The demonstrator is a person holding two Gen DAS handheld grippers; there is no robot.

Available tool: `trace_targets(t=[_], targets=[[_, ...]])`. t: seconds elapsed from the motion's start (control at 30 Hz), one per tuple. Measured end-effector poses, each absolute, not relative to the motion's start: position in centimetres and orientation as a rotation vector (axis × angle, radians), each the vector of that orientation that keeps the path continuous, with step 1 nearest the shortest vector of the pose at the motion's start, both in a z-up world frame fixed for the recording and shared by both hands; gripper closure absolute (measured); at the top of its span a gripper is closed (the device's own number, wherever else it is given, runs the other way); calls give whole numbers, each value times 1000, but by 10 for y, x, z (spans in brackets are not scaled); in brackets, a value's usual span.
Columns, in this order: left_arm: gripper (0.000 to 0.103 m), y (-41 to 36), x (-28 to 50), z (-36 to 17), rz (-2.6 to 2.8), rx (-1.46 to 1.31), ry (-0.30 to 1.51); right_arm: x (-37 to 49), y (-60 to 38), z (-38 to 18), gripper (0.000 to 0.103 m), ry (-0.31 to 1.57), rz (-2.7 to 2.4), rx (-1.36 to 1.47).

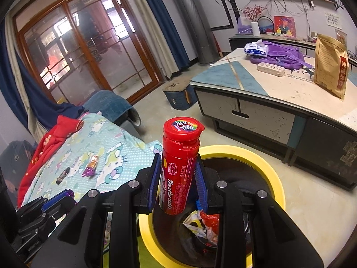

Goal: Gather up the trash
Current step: 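Carry the purple wrapper and red tube over the yellow bin and open both tools, then move both open tools back from the bin toward the bed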

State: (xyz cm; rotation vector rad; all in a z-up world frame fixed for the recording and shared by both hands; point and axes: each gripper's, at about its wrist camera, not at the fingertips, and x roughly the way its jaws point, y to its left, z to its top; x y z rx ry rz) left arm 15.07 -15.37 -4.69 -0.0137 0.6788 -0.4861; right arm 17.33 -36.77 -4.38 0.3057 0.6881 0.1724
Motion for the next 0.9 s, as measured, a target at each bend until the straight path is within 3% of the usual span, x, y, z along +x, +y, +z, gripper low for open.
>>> trace_targets(t=[0.8, 0.83, 0.9], targets=[[90, -209, 167, -77, -602, 73, 732, 181, -400, -63, 73, 730, 92, 389], [88, -208, 167, -78, -602, 72, 733, 182, -401, -64, 73, 730, 91, 393], [66, -208, 168, -79, -602, 69, 735, 182, -403, -65, 67, 732, 83, 397]])
